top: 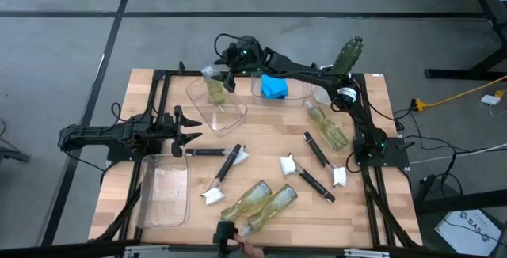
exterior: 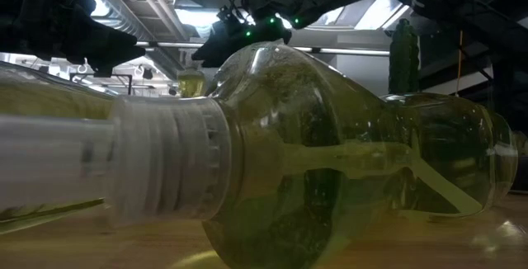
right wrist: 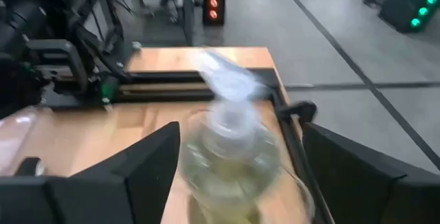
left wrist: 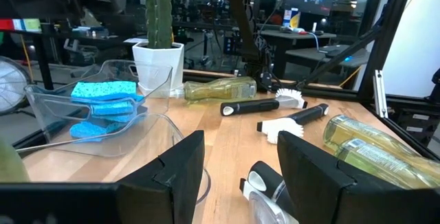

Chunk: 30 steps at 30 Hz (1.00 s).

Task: Pick & Place Kitchen Sink Supplies
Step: Put the yellow dishwashing liquid bottle into the top left transparent bin

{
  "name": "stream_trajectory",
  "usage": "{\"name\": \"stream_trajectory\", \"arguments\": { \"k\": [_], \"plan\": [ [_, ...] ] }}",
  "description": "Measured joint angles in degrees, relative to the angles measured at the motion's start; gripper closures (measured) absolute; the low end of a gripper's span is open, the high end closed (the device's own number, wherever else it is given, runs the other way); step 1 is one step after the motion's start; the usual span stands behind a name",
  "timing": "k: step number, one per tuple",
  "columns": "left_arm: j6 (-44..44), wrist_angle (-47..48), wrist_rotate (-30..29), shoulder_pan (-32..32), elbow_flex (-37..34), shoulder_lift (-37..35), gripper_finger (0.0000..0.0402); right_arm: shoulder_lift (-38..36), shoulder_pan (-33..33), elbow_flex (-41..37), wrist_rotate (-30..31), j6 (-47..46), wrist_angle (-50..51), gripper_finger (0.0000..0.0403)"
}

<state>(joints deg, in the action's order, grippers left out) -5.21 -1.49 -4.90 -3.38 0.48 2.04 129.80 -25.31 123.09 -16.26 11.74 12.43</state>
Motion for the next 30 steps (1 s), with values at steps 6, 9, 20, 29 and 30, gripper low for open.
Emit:
{"name": "stream_trajectory", "arguments": {
  "k": [6,9,20,29,30],
  "plan": [
    [0.0,-0.01,0.01,0.01,0.01,0.0,0.0221,-0.63,-0.04,8.38,5.82,3.1,16.9,0.0095],
    [0.0,0.0,0.01,0.02,-0.01,-0.01,0.0222,-0.44,0.03,11.76,6.19,3.7,25.47,0.0095],
    [0.0,-0.01,-0.03,0.02,-0.01,0.0,0.0221,-6.68,0.33,10.97,8.94,1.27,51.15,0.0095],
    [0.0,-0.01,-0.01,0.02,-0.01,-0.01,0.0222,-7.08,-1.24,9.71,9.21,-6.98,71.6,0.0095],
    [0.0,-0.01,-0.01,0.0,0.01,-0.01,0.0221,-7.25,-1.56,9.38,9.27,-7.68,72.78,0.0095]
  ]
}}
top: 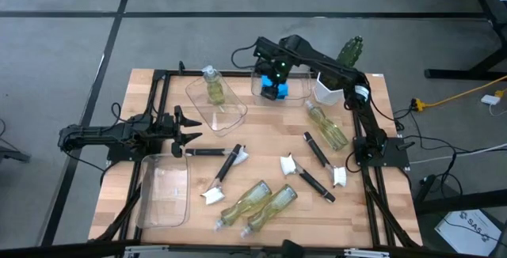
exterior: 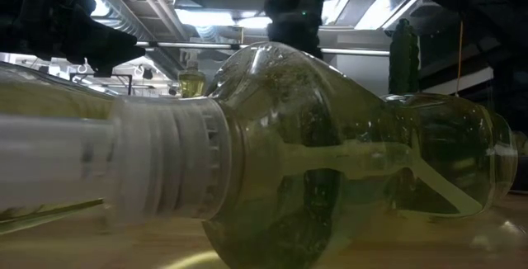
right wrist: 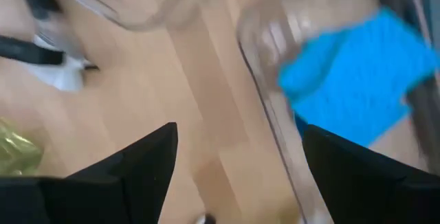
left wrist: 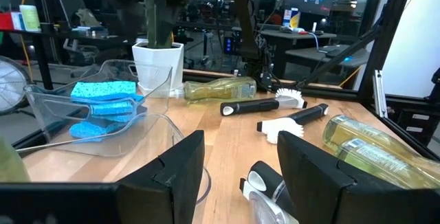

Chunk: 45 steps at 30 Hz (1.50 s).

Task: Pick & Place Kitchen Sink Supplies
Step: Put the yellow dishwashing liquid bottle into the top left transparent bin

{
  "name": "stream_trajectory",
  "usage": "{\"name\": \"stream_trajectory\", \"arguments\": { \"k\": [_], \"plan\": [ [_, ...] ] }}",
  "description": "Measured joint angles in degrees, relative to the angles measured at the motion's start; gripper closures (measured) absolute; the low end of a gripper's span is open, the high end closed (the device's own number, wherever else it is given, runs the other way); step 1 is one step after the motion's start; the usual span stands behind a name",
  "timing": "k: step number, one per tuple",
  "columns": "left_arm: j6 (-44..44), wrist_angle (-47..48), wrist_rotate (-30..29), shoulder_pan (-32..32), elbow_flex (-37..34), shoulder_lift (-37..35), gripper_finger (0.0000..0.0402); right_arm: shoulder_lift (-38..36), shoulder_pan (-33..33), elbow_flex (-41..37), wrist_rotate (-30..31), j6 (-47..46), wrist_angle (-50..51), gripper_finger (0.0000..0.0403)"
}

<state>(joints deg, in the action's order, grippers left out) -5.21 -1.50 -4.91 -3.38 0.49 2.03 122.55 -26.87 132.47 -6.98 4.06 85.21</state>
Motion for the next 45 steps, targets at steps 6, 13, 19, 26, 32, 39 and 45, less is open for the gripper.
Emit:
{"name": "stream_trajectory", "arguments": {
  "k": [6,13,19,26,32,39,45],
  "plan": [
    [0.0,0.0,0.02,0.02,-0.01,-0.01,0.0222,-4.18,-0.29,-9.52,5.4,-2.92,1.02,0.0095],
    [0.0,0.0,0.02,0.02,-0.01,0.01,0.0221,-16.26,-0.29,-32.61,15.64,-8.91,-9.81,0.0095],
    [0.0,0.02,0.02,0.02,0.0,-0.01,0.0222,-27.96,-0.29,-53.37,17.97,-16.88,-19.73,0.0095],
    [0.0,0.02,0.02,0.0,0.0,-0.01,0.0222,-34.33,-0.29,-69.84,20.54,-21.03,-31.36,0.0095],
    [0.0,0.02,0.02,0.02,-0.01,0.01,0.0221,-32.83,-0.29,-73.95,27.08,-17.22,-38.73,0.0095],
    [0.0,0.01,0.02,0.01,-0.02,0.02,0.0221,-31.22,-0.29,-73.99,24.47,-10.58,-50.34,0.0095],
    [0.0,0.0,0.02,0.0,-0.02,0.02,0.0221,-30.17,-0.26,-73.9,20.34,-4.99,-60.8,0.0095]
  ]
}}
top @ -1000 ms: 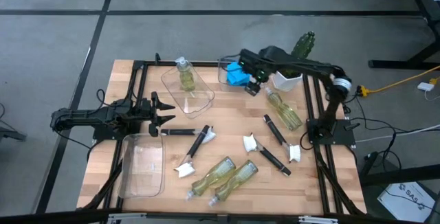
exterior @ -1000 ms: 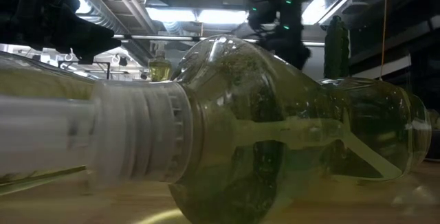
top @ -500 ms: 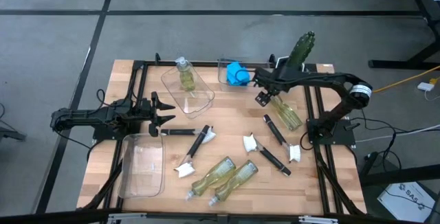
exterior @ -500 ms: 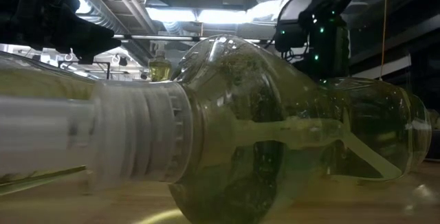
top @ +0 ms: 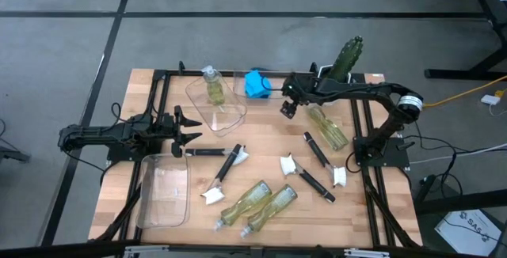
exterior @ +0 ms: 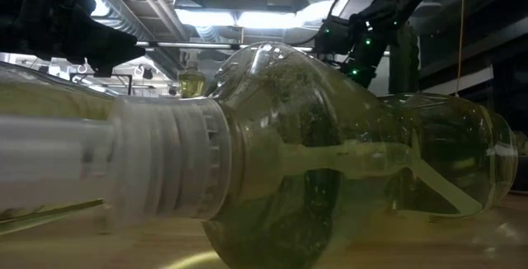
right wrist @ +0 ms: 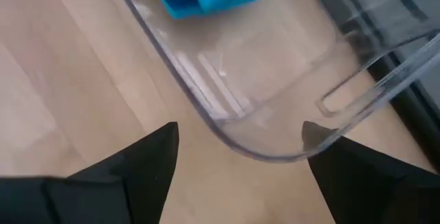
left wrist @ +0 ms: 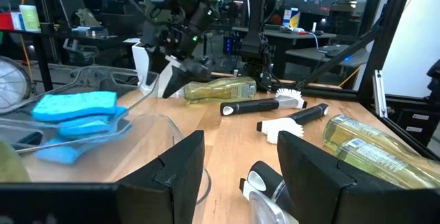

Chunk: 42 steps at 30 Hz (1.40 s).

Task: Pick & Place Kitchen Sink Supplies
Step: Put the yellow dishwashing liquid bottle into the top left transparent bin

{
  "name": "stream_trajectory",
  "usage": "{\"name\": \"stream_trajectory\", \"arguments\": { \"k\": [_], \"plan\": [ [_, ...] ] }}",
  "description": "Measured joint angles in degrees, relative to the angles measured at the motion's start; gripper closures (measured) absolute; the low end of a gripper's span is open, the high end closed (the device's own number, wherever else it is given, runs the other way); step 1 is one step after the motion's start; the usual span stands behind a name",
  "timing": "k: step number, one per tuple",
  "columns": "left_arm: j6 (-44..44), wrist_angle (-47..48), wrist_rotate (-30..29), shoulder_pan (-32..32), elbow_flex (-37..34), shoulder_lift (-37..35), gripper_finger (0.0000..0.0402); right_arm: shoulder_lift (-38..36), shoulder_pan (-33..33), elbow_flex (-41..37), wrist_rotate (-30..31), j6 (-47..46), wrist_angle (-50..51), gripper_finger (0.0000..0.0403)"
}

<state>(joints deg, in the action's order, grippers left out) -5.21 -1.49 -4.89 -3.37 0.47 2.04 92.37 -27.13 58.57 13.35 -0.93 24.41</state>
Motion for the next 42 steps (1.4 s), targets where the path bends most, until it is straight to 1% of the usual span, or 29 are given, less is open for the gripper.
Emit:
{"name": "stream_trajectory", "arguments": {
  "k": [2,7,11,14,23,35,38,42],
  "plan": [
    [0.0,0.01,0.0,0.0,0.0,-0.02,0.0222,0.12,-0.01,0.52,0.69,-0.69,2.63,0.0095],
    [0.0,0.0,0.0,0.0,0.01,-0.02,0.0221,0.16,-0.12,2.19,3.86,-8.11,14.97,0.0095],
    [0.0,0.02,0.0,0.0,0.0,0.0,0.0221,0.16,-0.14,2.12,4.54,-12.39,19.88,0.0095],
    [0.0,0.0,0.0,0.0,0.02,-0.02,0.0222,0.16,-0.14,1.1,6.85,-12.61,19.79,0.0095],
    [0.0,0.0,0.0,0.0,0.0,0.0,0.0221,-0.03,-0.09,-3.1,9.64,-12.1,17.82,0.0095],
    [0.0,0.0,0.0,0.02,0.0,0.0,0.0221,-0.04,0.87,-4.16,9.12,-13.18,16.86,0.0095],
    [0.0,0.0,0.0,0.01,0.01,-0.02,0.0222,0.06,2.4,-4.34,9.94,-10.26,17.36,0.0097],
    [0.0,0.02,0.0,0.02,0.0,0.0,0.0222,0.46,4.62,-4.03,9.71,-5.57,16.99,0.0115]
  ]
}}
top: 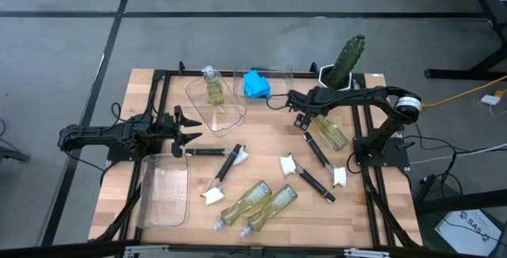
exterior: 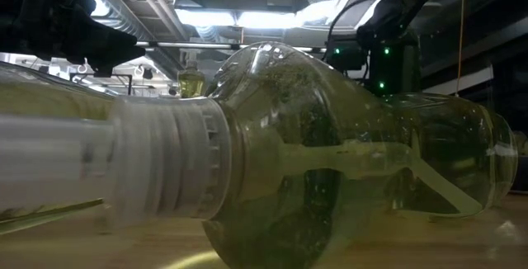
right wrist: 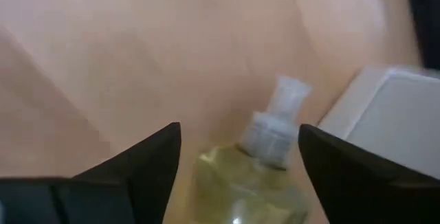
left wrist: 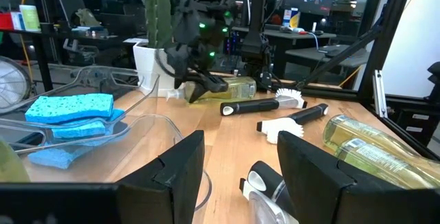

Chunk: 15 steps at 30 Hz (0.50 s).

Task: Pick & Place Kitchen Sink Supplies
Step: Put the yellow dishwashing liquid bottle into the top left transparent bin

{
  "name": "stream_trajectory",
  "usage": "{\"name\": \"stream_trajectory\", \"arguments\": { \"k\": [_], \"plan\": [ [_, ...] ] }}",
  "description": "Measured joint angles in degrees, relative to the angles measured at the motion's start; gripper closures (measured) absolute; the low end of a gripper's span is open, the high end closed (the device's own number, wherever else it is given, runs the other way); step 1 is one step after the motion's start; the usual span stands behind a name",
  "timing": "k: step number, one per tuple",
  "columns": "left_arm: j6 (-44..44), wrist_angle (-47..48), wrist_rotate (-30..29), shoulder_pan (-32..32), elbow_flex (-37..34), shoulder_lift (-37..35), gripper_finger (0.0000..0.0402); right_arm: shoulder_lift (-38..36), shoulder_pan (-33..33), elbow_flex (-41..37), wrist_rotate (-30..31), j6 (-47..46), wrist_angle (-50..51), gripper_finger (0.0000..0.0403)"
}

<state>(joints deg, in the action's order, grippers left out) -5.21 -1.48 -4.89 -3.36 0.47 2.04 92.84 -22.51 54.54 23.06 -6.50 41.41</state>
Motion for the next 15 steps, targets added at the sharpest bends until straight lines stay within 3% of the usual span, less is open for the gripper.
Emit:
{"name": "stream_trajectory", "arguments": {
  "k": [8,15],
  "plan": [
    [0.0,-0.02,0.0,-0.01,0.02,0.0,0.0221,-0.17,1.66,3.39,1.3,6.57,0.02,0.0164],
    [0.0,-0.01,0.0,-0.02,0.02,-0.01,0.0222,-0.22,1.58,3.42,-4.1,14.74,0.33,0.0179]
  ]
}}
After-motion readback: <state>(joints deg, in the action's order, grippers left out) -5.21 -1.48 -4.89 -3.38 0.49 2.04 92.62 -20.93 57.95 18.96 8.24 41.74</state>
